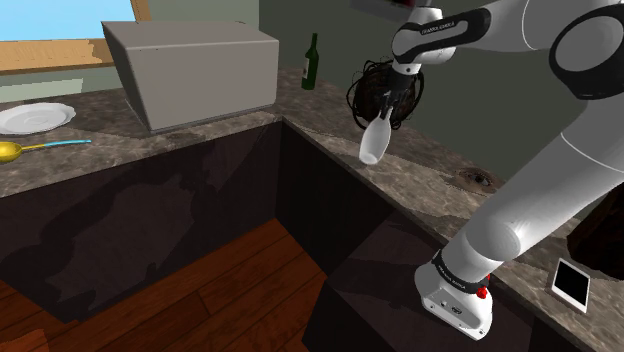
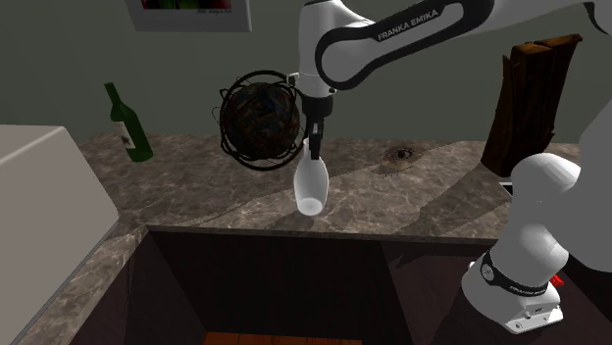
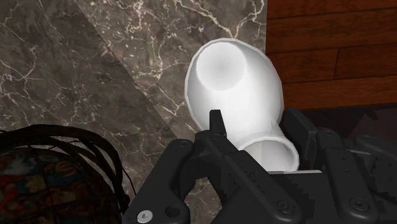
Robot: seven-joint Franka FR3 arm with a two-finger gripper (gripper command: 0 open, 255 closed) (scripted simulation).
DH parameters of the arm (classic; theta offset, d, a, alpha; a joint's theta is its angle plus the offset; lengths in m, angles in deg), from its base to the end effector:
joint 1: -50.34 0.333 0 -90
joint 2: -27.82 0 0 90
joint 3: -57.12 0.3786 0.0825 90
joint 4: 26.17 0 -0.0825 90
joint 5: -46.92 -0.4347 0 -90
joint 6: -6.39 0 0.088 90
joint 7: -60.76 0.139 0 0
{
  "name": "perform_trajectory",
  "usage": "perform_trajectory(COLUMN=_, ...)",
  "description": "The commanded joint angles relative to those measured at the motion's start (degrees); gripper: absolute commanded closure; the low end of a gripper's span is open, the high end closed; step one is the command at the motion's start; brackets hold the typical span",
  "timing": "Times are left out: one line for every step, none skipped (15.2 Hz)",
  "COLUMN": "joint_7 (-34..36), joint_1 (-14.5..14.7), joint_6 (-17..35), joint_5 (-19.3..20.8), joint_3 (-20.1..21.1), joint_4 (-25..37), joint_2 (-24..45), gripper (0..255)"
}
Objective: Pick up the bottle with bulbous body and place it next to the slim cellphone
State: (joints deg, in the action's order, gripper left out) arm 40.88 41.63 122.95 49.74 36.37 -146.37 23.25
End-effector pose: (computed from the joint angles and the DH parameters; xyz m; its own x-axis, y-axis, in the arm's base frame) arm 0.4933 -0.2870 0.4627 0.9896 -0.1440 0.0051 -0.1441 -0.9894 0.0189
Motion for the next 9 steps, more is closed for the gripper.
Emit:
perform_trajectory(joint_7=0.2, joint_1=0.1, joint_6=-1.6, joint_5=0.1, joint_3=0.1, joint_4=1.1, joint_2=-0.5, gripper=255)
perform_trajectory(joint_7=0.2, joint_1=0.1, joint_6=-2.4, joint_5=0.2, joint_3=0.1, joint_4=1.7, joint_2=-0.7, gripper=255)
perform_trajectory(joint_7=0.2, joint_1=0.1, joint_6=-3.1, joint_5=0.3, joint_3=0.2, joint_4=2.3, joint_2=-0.9, gripper=255)
perform_trajectory(joint_7=0.3, joint_1=0.1, joint_6=-3.9, joint_5=0.3, joint_3=0.2, joint_4=2.9, joint_2=-1.1, gripper=255)
perform_trajectory(joint_7=0.3, joint_1=0.1, joint_6=-4.7, joint_5=0.3, joint_3=0.2, joint_4=3.5, joint_2=-1.2, gripper=255)
perform_trajectory(joint_7=0.3, joint_1=0.1, joint_6=-5.4, joint_5=0.4, joint_3=0.3, joint_4=4.1, joint_2=-1.4, gripper=255)
perform_trajectory(joint_7=0.3, joint_1=0.1, joint_6=-6.2, joint_5=0.4, joint_3=0.3, joint_4=4.7, joint_2=-1.5, gripper=255)
perform_trajectory(joint_7=0.3, joint_1=0.1, joint_6=-7.0, joint_5=0.4, joint_3=0.3, joint_4=5.4, joint_2=-1.7, gripper=255)
perform_trajectory(joint_7=0.4, joint_1=0.2, joint_6=-7.7, joint_5=0.5, joint_3=0.4, joint_4=6.0, joint_2=-1.8, gripper=255)
